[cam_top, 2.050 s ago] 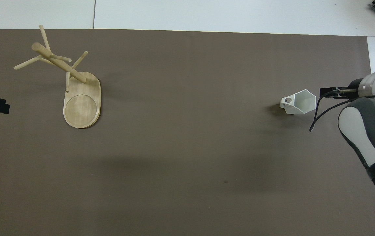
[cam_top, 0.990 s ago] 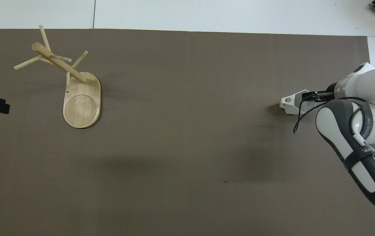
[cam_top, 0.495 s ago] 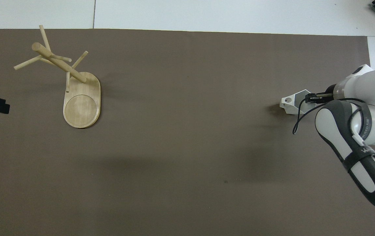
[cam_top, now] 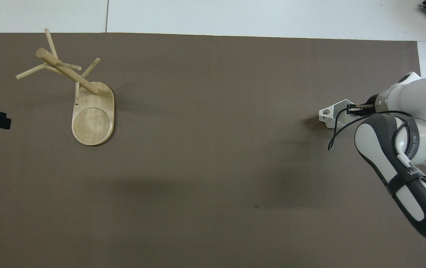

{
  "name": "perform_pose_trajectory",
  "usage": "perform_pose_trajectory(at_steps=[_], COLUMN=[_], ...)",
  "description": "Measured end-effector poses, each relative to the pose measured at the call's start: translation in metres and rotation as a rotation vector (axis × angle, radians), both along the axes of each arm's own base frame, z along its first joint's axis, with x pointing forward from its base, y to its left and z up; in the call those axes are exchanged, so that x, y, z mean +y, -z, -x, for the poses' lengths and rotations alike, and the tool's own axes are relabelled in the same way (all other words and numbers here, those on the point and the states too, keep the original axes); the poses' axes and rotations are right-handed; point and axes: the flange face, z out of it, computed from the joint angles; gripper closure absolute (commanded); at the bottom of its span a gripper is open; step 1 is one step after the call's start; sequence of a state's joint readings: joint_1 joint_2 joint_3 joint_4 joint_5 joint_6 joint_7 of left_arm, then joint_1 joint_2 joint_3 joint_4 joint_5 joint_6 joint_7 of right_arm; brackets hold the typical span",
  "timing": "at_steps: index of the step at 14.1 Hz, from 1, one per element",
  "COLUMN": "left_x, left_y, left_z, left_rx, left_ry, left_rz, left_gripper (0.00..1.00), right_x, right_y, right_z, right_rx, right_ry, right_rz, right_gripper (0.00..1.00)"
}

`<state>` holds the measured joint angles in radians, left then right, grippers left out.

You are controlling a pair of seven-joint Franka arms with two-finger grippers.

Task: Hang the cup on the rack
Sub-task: 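Reach the right gripper to the white cup and grasp its rim, then lift the white cup with the right gripper and carry it toward the rack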

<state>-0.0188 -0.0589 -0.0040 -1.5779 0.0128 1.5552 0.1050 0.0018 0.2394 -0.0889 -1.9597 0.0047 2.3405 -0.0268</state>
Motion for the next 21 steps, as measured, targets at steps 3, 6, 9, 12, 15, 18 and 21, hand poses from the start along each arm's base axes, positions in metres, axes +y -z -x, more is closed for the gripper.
perform_pose_trajectory(at_steps=[3,6,9,12,15,18,21], left_x=[0.000,0.000,0.000,0.000,0.000,0.000,0.003], left_y=[0.000,0.000,0.000,0.000,0.000,0.000,0.000], left_z=[0.000,0.000,0.000,0.000,0.000,0.000,0.000], left_rx=[0.000,0.000,0.000,0.000,0.000,0.000,0.001], left_ry=[0.000,0.000,0.000,0.000,0.000,0.000,-0.006], left_rz=[0.000,0.000,0.000,0.000,0.000,0.000,0.000], left_gripper=[0.00,0.00,0.00,0.00,0.00,0.00,0.00], right_x=[0.003,0.014,0.030,0.057,0.102,0.134,0.176], right_y=[0.002,-0.009,-0.046,-0.099,-0.148,-0.178,-0.189], right_z=[0.000,-0.005,-0.011,-0.018,-0.018,-0.010,-0.002], right_rx=[0.002,0.014,0.064,0.062,0.011,-0.038,-0.057], right_ry=[0.014,0.068,0.148,0.126,0.071,-0.004,-0.110], right_rz=[-0.003,-0.095,-0.311,-0.456,-0.594,-0.755,-0.822], right_gripper=[1.00,1.00,1.00,1.00,1.00,1.00,1.00])
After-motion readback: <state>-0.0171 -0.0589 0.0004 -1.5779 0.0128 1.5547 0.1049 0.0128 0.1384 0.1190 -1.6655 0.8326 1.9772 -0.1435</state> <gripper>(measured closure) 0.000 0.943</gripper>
